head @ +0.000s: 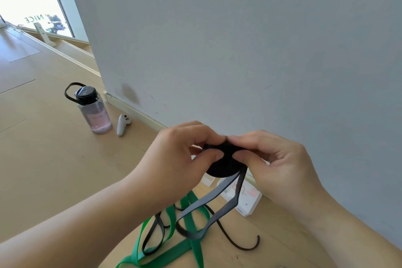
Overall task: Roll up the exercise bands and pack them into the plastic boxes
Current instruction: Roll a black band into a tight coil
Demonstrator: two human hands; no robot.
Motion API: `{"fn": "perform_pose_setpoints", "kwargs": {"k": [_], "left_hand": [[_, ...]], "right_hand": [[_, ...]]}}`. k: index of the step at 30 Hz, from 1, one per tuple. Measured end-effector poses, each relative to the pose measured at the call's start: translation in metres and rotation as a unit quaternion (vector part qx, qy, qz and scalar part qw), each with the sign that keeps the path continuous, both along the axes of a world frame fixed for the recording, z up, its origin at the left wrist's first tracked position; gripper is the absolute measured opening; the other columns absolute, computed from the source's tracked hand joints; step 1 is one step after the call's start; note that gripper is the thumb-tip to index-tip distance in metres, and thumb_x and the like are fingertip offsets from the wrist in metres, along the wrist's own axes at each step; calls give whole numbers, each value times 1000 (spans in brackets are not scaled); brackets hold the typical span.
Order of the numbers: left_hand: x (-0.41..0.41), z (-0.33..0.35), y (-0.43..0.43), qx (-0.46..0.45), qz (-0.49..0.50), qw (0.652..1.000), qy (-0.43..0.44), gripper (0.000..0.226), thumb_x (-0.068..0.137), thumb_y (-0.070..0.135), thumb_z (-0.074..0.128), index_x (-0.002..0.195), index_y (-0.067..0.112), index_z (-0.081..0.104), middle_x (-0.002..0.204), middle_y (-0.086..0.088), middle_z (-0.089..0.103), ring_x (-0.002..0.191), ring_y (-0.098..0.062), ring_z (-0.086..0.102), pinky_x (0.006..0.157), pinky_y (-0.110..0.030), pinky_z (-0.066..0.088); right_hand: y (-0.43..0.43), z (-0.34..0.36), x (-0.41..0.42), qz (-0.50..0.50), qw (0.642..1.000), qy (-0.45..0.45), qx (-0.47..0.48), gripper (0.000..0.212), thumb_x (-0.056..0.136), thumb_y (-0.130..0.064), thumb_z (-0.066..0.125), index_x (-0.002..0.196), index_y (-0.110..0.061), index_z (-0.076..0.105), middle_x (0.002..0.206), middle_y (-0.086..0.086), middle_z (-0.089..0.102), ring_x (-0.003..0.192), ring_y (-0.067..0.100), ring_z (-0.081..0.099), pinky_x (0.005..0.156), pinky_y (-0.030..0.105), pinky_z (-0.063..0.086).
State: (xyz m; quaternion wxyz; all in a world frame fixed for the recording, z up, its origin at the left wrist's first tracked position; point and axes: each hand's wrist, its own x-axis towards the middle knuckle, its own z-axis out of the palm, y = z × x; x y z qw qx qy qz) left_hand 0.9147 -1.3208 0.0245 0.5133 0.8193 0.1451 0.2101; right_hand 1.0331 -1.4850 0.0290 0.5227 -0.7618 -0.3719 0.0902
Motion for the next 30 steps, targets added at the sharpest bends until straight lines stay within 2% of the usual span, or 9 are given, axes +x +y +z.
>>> {"fn": "perform_pose_setpoints", "kwargs": {"k": [5, 10, 12, 15, 18, 20, 22, 25, 30], "left_hand": [[2, 5, 4, -154, 72, 985, -7, 17, 84, 8, 81, 92, 23, 79, 88, 3, 80, 89, -16, 77, 91, -38, 60], [1, 12, 2, -339, 57, 938, -43, 16, 86, -2, 76, 96, 10, 71, 92, -14, 80, 92, -34, 77, 95, -51, 59], [1, 7, 4, -225, 38, 974, 0, 20, 86, 4, 80, 96, 18, 70, 95, -2, 80, 95, -22, 77, 95, -50, 59], [-2, 5, 2, -1, 12, 999, 39, 34, 84, 17, 82, 110, 34, 68, 105, 20, 73, 104, 1, 69, 92, -29, 59], [-3, 3, 0, 49, -27, 997, 48, 44, 86, 16, 80, 123, 36, 67, 106, 24, 72, 104, 5, 68, 87, -21, 59], [-1, 1, 0, 46, -19, 998, 43, 39, 87, 11, 78, 117, 35, 71, 100, 23, 74, 101, 5, 68, 84, -21, 60], [0, 2, 0, 4, 10, 999, 37, 36, 87, 10, 78, 110, 37, 73, 96, 21, 75, 100, 3, 69, 83, -23, 61], [2, 4, 4, -76, 36, 996, 17, 32, 86, 12, 81, 104, 38, 75, 97, 10, 78, 97, -8, 73, 90, -38, 60], [1, 8, -2, -344, 34, 937, -48, 22, 87, -3, 75, 92, 18, 74, 99, -20, 75, 93, -37, 76, 89, -52, 61]], "right_hand": [[2, 7, 3, -21, 986, 148, 74, 28, 70, -16, 84, 98, -21, 80, 89, -1, 82, 86, 13, 78, 80, 20, 61], [4, 8, 3, 1, 989, 122, 79, 40, 89, 4, 71, 111, -28, 77, 101, -8, 81, 98, 8, 76, 89, 16, 56], [1, 11, 5, 0, 996, 72, 50, 41, 90, 4, 70, 108, -31, 78, 99, -15, 81, 98, 3, 75, 87, 11, 54], [-2, 9, 5, 34, 998, -51, -24, 42, 92, 9, 67, 109, -28, 80, 100, -16, 78, 101, 4, 73, 85, 10, 53], [-2, 4, 0, 69, 991, -102, -49, 43, 92, 11, 66, 112, -24, 81, 102, -12, 77, 101, 8, 73, 84, 15, 56], [-2, 6, -1, 37, 997, -54, -33, 40, 87, 7, 75, 102, -30, 82, 95, -15, 79, 94, 2, 75, 80, 11, 56], [-2, 8, 2, -12, 999, 38, 22, 33, 76, -2, 86, 91, -31, 81, 85, -13, 80, 82, 3, 77, 74, 11, 57], [-2, 11, 7, -24, 993, 99, 63, 31, 70, -15, 85, 98, -25, 78, 89, -4, 82, 86, 12, 79, 79, 21, 61], [1, 12, 7, -7, 985, 138, 106, 38, 88, 3, 71, 108, -28, 78, 101, -3, 82, 99, 13, 77, 90, 20, 58]]}}
